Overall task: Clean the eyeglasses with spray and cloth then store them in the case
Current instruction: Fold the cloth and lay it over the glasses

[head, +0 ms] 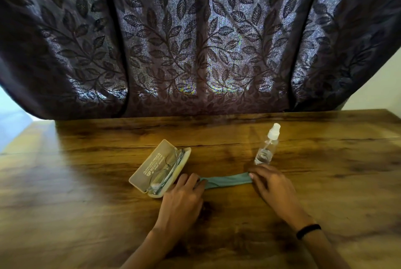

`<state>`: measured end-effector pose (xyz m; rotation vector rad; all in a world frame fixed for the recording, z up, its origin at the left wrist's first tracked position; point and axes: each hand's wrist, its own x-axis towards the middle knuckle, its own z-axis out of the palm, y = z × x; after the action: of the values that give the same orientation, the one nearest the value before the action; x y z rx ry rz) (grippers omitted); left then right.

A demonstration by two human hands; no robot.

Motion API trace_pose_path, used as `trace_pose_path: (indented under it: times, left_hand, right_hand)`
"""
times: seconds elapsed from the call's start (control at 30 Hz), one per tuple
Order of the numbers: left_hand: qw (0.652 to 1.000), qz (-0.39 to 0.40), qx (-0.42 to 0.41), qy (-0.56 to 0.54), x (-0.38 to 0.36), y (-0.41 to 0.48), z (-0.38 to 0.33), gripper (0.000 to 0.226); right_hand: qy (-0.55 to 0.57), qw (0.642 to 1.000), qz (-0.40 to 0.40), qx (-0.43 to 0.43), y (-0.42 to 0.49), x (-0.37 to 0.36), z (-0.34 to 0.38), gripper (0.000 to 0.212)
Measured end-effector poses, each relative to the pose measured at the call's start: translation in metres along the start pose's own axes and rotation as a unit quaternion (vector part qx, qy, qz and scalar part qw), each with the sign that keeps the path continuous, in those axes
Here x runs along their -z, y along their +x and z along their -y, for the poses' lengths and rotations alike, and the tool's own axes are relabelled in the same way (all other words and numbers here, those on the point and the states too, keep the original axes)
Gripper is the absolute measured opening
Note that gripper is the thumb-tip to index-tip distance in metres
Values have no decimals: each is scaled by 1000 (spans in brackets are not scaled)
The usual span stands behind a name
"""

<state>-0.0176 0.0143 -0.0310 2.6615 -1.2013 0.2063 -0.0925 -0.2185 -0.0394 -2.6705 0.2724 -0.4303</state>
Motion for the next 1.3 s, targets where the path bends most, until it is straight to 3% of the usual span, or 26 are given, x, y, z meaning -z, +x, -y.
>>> trace_pose_path:
  times: [0.27,0.4,0.63,0.97,1.3]
  left_hand:
    - [998,53,-25,-21,-21,9,-27,48]
    - [995,95,-23,-7,-32,6,-30,55]
    - [995,82,-37,-31,-33,2,-25,55]
    - [986,-36,8,-162,-4,0,-6,39]
    - [972,-110,83,-188,19,0,16,29]
  right_hand:
    - [-80,994,61,-54,11,-9,14,27]
    - [-71,993,60,-73,14,-6,18,19]
    - [-41,990,60,-118,19,-3,25,9]
    - [152,967,123,-164,36,10,35,22]
    - [131,983,108,-63,44,-13,86,14]
